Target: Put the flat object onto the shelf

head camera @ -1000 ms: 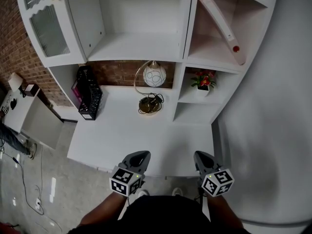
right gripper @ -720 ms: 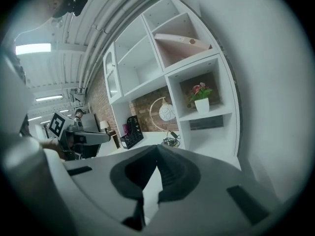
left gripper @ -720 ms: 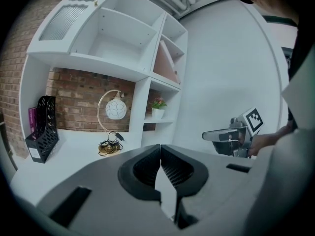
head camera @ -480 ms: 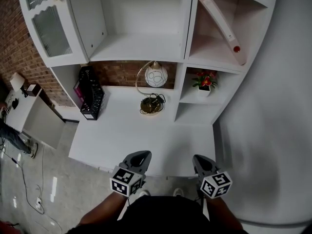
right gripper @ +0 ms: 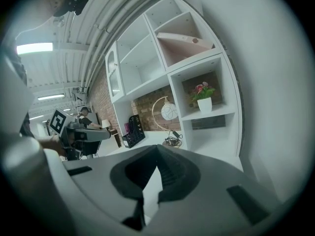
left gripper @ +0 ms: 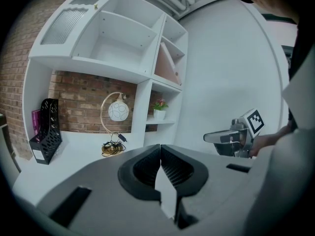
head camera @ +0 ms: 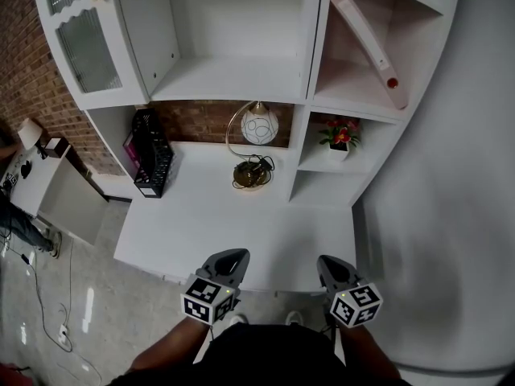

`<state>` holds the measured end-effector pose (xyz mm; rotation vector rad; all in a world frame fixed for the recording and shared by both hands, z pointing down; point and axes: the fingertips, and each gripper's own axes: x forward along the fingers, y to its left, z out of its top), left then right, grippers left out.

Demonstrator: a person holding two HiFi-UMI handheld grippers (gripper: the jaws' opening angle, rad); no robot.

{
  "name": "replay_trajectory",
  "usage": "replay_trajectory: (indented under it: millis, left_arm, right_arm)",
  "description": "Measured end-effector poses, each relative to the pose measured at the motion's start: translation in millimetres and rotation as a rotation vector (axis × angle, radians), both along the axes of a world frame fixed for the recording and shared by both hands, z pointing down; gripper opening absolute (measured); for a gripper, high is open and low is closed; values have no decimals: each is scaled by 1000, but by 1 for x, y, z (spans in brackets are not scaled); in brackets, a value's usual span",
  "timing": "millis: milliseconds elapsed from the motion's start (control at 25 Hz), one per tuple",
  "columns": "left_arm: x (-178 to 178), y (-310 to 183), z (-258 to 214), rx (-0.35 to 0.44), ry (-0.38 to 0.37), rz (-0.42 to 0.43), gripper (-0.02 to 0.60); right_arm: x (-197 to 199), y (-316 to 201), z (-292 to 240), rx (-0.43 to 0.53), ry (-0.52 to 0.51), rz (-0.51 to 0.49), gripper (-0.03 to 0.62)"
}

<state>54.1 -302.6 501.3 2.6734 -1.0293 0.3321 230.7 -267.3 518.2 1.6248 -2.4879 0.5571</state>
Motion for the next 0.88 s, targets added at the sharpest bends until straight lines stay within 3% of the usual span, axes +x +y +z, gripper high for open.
replay_trajectory:
  millis: [880]
  left_arm:
    - [-3,-6,3,-2,0,-18,5]
  right_arm:
    - [-4,-11,-3,17,-3,-23,3]
